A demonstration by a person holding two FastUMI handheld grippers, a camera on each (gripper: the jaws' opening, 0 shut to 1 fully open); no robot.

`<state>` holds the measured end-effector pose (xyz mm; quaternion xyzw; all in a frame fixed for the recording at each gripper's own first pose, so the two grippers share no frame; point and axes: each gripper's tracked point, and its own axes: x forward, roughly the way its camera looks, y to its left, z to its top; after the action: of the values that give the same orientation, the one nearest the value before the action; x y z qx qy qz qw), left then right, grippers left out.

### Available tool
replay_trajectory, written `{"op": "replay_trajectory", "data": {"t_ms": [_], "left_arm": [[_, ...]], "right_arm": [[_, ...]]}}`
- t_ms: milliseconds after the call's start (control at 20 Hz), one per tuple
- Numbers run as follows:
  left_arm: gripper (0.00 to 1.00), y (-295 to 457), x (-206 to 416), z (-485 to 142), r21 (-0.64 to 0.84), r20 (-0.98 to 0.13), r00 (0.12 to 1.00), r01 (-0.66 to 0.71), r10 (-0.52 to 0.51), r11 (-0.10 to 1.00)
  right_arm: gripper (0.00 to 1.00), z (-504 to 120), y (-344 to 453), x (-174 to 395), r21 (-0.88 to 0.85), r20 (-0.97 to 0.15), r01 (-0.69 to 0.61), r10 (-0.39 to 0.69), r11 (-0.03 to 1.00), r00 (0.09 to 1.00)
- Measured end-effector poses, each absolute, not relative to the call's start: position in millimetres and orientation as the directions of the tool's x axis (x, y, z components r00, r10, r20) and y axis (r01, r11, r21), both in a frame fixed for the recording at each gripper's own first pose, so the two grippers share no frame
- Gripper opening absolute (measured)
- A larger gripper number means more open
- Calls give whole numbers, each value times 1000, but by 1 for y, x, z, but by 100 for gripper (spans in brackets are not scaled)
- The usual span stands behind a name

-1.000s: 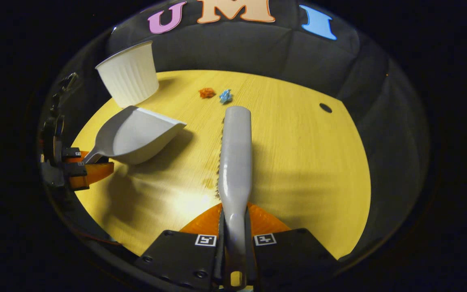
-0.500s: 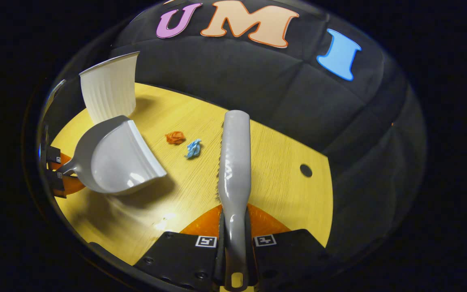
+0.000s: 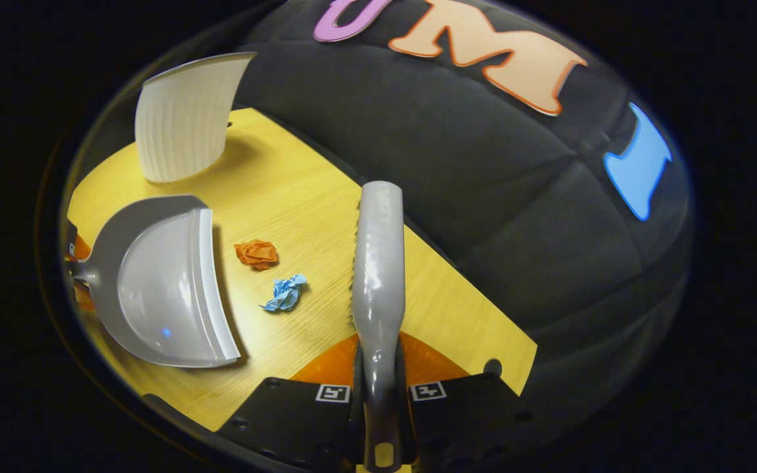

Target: Pick up the small broom and dustpan from the desktop, sweep the trash into the dustpan with the broom, and then empty the trash into the garbage bin.

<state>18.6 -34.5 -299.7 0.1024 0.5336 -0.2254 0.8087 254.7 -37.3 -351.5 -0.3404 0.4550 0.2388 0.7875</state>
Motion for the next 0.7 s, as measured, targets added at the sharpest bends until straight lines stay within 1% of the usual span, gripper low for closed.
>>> {"op": "replay_trajectory", "data": {"t_ms": [150, 200, 250, 300, 350, 400, 500, 550, 600, 700], "left_arm": [[26, -36, 17, -302, -85, -915, 309, 479, -259, 874], [28, -37, 16, -303, -90, -917, 302, 481, -261, 872], [26, -38, 17, -304, -96, -918, 296, 482, -265, 871], [26, -38, 16, -305, -100, -920, 288, 485, -266, 869], [26, -39, 16, -305, -103, -921, 283, 486, -267, 868], [26, -39, 17, -305, -102, -920, 286, 488, -270, 867], [28, -39, 18, -306, -102, -919, 285, 492, -270, 865], [26, -39, 18, -306, -101, -921, 283, 489, -268, 866], [26, -39, 18, -305, -102, -922, 281, 490, -268, 866], [27, -41, 21, -303, -100, -919, 286, 496, -271, 863]], "right_arm": [[18, -378, -31, 262, -288, -910, -749, 73, 597, 408], [18, -389, -29, 265, -275, -920, -769, 74, 577, 384], [18, -396, -30, 263, -264, -931, -792, 70, 551, 359], [18, -401, -30, 264, -257, -940, -819, 63, 513, 334], [15, -405, -30, 262, -246, -950, -845, 54, 474, 307], [18, -406, -26, 260, -225, -959, -869, 59, 440, 278], [18, -405, -14, 251, -184, -973, -919, 71, 349, 221], [18, -403, -5, 241, -143, -980, -940, 87, 309, 178], [16, -398, 4, 229, -94, -986, -957, 109, 275, 128], [18, -384, 21, 207, 7, -989, -971, 144, 241, 29]]}}
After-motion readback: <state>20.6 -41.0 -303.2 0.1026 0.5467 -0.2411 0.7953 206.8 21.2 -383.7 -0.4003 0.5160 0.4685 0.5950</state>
